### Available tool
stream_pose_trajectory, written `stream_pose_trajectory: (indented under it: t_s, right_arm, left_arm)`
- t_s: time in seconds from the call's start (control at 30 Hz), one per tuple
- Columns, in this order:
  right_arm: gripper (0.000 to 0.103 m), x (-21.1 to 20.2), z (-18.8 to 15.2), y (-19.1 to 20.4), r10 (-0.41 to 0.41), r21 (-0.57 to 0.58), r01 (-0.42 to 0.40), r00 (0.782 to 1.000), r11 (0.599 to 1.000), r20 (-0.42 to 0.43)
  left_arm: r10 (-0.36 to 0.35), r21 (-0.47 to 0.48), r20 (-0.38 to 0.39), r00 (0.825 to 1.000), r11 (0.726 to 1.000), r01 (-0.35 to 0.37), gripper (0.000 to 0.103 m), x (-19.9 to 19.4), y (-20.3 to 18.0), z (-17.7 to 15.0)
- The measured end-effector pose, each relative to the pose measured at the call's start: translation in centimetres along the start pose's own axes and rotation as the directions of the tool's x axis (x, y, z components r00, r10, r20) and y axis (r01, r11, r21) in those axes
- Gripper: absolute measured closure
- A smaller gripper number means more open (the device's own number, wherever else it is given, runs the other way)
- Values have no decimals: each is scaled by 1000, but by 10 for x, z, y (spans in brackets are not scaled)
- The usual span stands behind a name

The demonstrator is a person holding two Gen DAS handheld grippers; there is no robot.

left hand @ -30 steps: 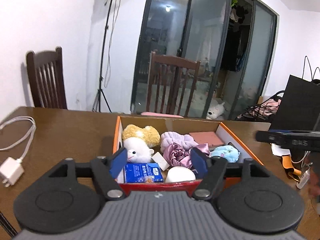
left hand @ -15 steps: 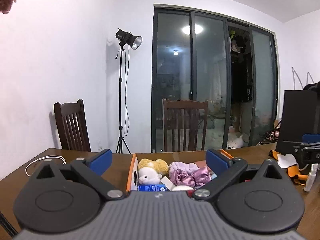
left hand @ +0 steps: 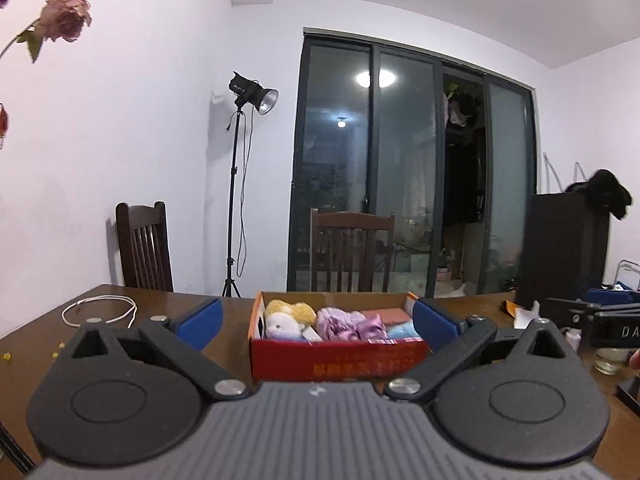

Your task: Organize soft objects

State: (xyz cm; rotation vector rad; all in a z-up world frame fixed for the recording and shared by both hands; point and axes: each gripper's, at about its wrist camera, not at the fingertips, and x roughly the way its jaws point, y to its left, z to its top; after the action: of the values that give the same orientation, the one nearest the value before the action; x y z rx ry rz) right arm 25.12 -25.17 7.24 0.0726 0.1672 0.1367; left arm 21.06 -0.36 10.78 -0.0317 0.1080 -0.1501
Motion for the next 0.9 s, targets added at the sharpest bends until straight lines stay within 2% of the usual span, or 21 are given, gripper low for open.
stream_pose_trajectory:
  t_s: [0.23,0.37,0.57,0.67,0.77,0.9]
  right_arm:
    - [3,-66,-41,22,24,-11,-24,999,1000,-27]
    - [0,-112,-66,39,53,-33,-54,998,998,-13]
    - [0,-169,-96,50,72,-45,-72,997,996,-1]
    - [0,-182,-106,56,101,-42,-102,994,994,-28]
    - [0,-186,-109,59,94,-59,-97,995,994,-41]
    - [0,-183,-107,56,112,-16,-113,993,993,-26]
  left_arm:
    - [22,4,-18,1000,1000,-22,0,-70,-6,-27]
    - [74,38,24,997,996,-75,0,-118,-7,-54]
    - [103,38,-13,995,994,-102,0,-172,-6,-92]
    - [106,69,-45,993,992,-103,0,-179,-3,-98]
    - [117,53,-37,992,992,-115,0,-179,0,-96]
    - [119,47,-26,993,992,-118,0,-181,1,-94]
